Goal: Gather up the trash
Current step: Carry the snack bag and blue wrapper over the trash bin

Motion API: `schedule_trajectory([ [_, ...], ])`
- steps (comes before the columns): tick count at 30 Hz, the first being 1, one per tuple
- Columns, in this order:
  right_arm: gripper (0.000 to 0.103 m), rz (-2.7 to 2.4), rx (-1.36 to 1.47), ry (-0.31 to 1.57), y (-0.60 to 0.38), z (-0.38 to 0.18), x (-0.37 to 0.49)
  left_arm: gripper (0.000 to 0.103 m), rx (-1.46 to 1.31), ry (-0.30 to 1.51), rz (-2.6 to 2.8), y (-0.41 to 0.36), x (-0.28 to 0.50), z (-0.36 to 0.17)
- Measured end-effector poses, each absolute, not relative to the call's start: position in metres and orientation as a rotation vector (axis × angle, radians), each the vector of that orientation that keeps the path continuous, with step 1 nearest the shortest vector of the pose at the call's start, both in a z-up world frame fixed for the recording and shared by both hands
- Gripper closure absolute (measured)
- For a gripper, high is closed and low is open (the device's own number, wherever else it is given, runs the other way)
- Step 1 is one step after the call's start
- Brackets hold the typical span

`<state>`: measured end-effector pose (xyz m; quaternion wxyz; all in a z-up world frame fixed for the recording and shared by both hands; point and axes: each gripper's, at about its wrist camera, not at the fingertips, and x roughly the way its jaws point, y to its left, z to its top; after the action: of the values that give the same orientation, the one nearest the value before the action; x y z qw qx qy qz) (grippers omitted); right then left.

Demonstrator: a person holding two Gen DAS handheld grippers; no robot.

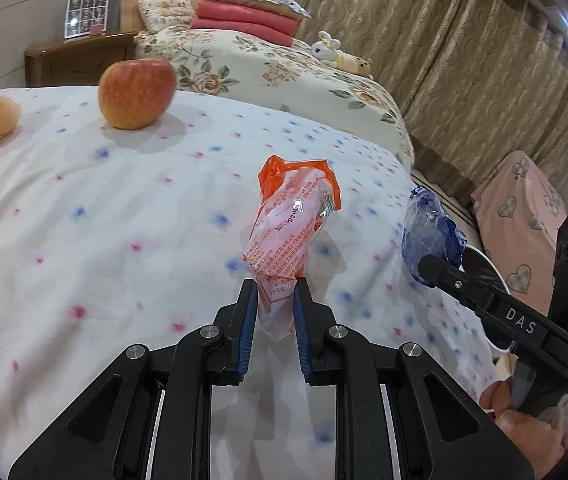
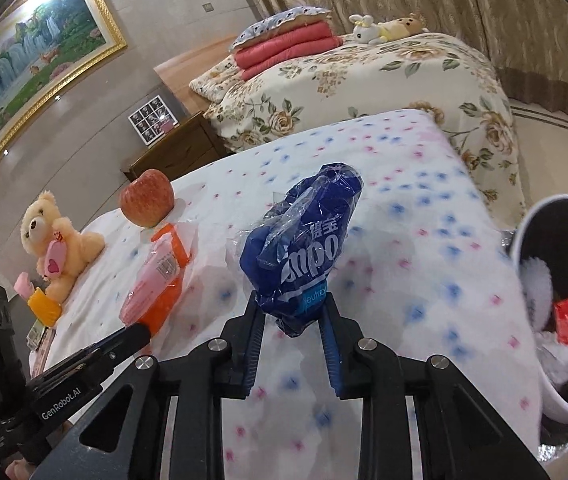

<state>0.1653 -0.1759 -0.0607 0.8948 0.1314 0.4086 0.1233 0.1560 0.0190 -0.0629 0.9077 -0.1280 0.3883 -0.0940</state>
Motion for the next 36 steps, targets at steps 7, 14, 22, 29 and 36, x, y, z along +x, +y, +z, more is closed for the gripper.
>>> schedule_trajectory([
  [7, 0.076, 0.223, 0.287, 0.845, -0.200, -0.061, 0.142, 0.086, -0.230, 0.803, -0.251, -0.008, 0.144, -0.058],
  [14, 0.076, 0.196, 0.286, 0.831, -0.216, -0.058, 0.123, 0.086, -0.207, 0.807, -0.269, -0.024, 0.138, -0.055],
  [22, 0.076, 0.183, 0.304, 0.817, -0.231, -0.056, 0.109, 0.086, -0.178, 0.798, -0.288, -0.040, 0.129, -0.050],
  [29, 0.076, 0.174, 0.319, 0.803, -0.241, -0.053, 0.099, 0.086, -0.160, 0.796, -0.309, -0.053, 0.122, -0.048],
  [36, 0.076, 0.155, 0.329, 0.795, -0.252, -0.051, 0.092, 0.086, -0.145, 0.799, -0.333, -0.065, 0.119, -0.047],
])
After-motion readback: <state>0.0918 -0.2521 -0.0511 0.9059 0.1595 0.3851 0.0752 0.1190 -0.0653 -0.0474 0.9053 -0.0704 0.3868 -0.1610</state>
